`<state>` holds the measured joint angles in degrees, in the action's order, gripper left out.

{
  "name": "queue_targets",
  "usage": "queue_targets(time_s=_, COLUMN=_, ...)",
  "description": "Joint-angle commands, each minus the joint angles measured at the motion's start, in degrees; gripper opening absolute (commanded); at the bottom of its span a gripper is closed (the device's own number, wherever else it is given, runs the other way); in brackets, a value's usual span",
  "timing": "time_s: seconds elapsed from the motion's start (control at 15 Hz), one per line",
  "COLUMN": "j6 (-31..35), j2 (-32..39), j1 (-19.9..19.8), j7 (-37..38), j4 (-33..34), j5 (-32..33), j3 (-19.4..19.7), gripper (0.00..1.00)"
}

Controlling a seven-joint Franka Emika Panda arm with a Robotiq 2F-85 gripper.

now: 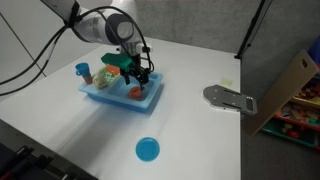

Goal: Put the orange mug on the blue plate

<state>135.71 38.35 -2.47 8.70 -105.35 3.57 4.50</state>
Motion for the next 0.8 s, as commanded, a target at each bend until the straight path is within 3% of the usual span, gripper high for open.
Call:
queue_targets(time_s=0.0, j6=2.3, j2=2.8, j1=0.8, j7=1.0, j4=2.0, j5=-0.6, j3=0.5, gripper=1.0)
queue_targets(time_s=0.73, j6=10.5, j2=6.6, j1=2.6, j7=3.9, j4=3.4, j5=-2.1, j3=1.3, gripper=1.0)
